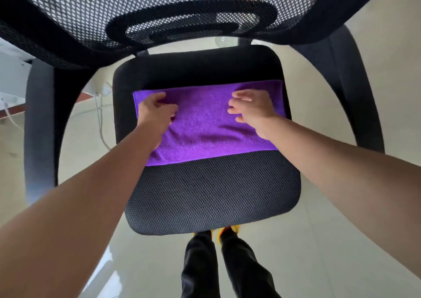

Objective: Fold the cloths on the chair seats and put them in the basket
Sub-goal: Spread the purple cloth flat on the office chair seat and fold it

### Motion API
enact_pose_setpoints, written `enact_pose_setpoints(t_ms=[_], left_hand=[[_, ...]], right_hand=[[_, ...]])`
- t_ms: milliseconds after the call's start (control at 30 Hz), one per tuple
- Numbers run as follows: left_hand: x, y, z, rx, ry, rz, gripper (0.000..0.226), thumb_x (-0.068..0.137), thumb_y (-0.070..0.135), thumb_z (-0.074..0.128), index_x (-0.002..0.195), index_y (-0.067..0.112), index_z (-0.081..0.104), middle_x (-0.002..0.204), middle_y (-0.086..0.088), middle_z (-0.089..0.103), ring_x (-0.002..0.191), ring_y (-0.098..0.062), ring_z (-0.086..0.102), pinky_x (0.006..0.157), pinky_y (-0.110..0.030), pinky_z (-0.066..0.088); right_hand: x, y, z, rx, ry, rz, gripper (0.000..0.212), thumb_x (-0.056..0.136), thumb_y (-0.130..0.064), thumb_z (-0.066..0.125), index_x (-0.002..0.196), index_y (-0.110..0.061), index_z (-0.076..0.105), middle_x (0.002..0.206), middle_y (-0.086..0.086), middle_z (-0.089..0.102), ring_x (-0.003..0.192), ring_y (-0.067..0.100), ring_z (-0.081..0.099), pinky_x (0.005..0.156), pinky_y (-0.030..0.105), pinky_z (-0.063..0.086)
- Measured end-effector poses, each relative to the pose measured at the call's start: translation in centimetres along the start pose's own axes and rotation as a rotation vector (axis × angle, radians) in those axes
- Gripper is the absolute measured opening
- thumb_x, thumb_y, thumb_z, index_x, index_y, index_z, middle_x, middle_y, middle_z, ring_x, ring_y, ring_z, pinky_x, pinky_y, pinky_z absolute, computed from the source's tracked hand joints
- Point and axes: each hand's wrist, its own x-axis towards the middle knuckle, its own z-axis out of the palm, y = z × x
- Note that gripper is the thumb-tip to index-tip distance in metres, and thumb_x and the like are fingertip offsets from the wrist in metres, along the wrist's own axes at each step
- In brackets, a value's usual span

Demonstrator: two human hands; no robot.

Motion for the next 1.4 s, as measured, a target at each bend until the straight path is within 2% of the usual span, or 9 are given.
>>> enact_pose_setpoints(t_ms=[133, 300, 400, 600, 767, 867, 967, 1133, 1400], left_hand=[[1.3, -0.8, -1.4, 0.033, 0.007, -0.012, 0.067, 0.080, 0.002, 0.064, 0.141, 0.021, 0.043, 0.074, 0.004, 0.060, 0.063, -0.011, 0.059, 0.073, -0.031, 0.056], [-1.5, -3.5, -4.3, 0.331, 0.273, 0.142, 0.040, 0.076, 0.026, 0.067, 0.115, 0.025, 0.058, 0.091, 0.002, 0.065, 0.081, -0.015, 0.059, 0.080, -0.025, 0.044], [-4.5, -6.9, -6.2, 0.311, 0.387, 0.020, 0.040, 0.073, 0.037, 0.074, 0.106, 0.020, 0.058, 0.095, -0.005, 0.065, 0.084, -0.022, 0.061, 0.079, -0.029, 0.045], [-7.0, -9.9, -6.2, 0.199, 0.244, -0.138, 0.023, 0.069, 0.035, 0.081, 0.073, 0.017, 0.066, 0.077, -0.006, 0.065, 0.068, -0.021, 0.057, 0.069, -0.034, 0.049], [-6.9, -9.1, -7.0, 0.563, 0.232, -0.082, 0.018, 0.076, 0.028, 0.076, 0.081, 0.013, 0.068, 0.102, -0.014, 0.065, 0.086, -0.029, 0.061, 0.079, -0.033, 0.048], [-8.0, -7.5, -6.8, 0.676, 0.311, 0.085, 0.014, 0.078, 0.019, 0.070, 0.089, 0.013, 0.064, 0.109, -0.014, 0.052, 0.097, -0.034, 0.056, 0.085, -0.039, 0.048], [-8.9, -5.9, -4.2, 0.645, 0.200, 0.381, 0.009, 0.080, 0.011, 0.063, 0.085, 0.013, 0.070, 0.087, -0.010, 0.063, 0.080, -0.030, 0.059, 0.073, -0.033, 0.046], [-8.8, -6.0, 0.7, 0.580, -0.201, 0.175, 0.017, 0.085, 0.014, 0.062, 0.098, 0.017, 0.073, 0.074, 0.000, 0.063, 0.084, -0.024, 0.063, 0.072, -0.025, 0.042], [-7.9, -7.3, -0.9, 0.637, -0.250, 0.102, 0.009, 0.087, 0.018, 0.059, 0.091, 0.021, 0.068, 0.078, -0.005, 0.065, 0.086, -0.030, 0.066, 0.076, -0.029, 0.045]], right_hand=[[1.5, 0.4, -4.1, 0.071, 0.242, 0.059, 0.019, 0.087, -0.001, 0.062, 0.100, -0.015, 0.063, 0.082, 0.007, 0.068, 0.061, 0.009, 0.067, 0.052, 0.021, 0.052], [-1.0, 3.6, -8.0, -0.363, 0.485, -0.028, 0.032, 0.083, -0.022, 0.072, 0.112, -0.014, 0.063, 0.105, 0.008, 0.069, 0.090, 0.021, 0.065, 0.083, 0.026, 0.049], [-4.8, 6.8, -7.6, -0.276, 0.487, -0.028, 0.044, 0.083, -0.026, 0.073, 0.121, -0.010, 0.057, 0.102, 0.006, 0.068, 0.091, 0.018, 0.064, 0.086, 0.024, 0.047], [-6.6, 9.7, -7.1, -0.312, 0.516, 0.001, 0.035, 0.081, -0.020, 0.073, 0.113, -0.012, 0.063, 0.094, 0.007, 0.067, 0.090, 0.026, 0.064, 0.088, 0.040, 0.050], [-6.3, 8.8, -7.9, -0.766, 0.409, 0.014, 0.035, 0.086, -0.020, 0.064, 0.120, -0.019, 0.053, 0.103, 0.009, 0.067, 0.099, 0.033, 0.063, 0.081, 0.039, 0.047], [-7.2, 7.6, -8.0, -0.855, 0.443, -0.097, 0.049, 0.084, -0.018, 0.066, 0.129, -0.018, 0.048, 0.118, 0.012, 0.057, 0.108, 0.033, 0.055, 0.081, 0.040, 0.047], [-8.3, 6.0, -5.3, -0.691, 0.414, -0.397, 0.028, 0.084, -0.013, 0.065, 0.111, -0.014, 0.062, 0.102, 0.009, 0.064, 0.091, 0.029, 0.062, 0.075, 0.037, 0.049], [-8.3, 4.8, 1.1, -0.154, -0.069, 0.074, 0.009, 0.084, -0.010, 0.067, 0.076, -0.013, 0.069, 0.075, 0.011, 0.068, 0.068, 0.023, 0.068, 0.064, 0.032, 0.048], [-7.3, 7.5, -4.5, -0.200, 0.156, 0.292, 0.010, 0.083, -0.015, 0.070, 0.075, -0.009, 0.067, 0.059, 0.009, 0.064, 0.042, 0.008, 0.060, 0.048, 0.021, 0.049]])
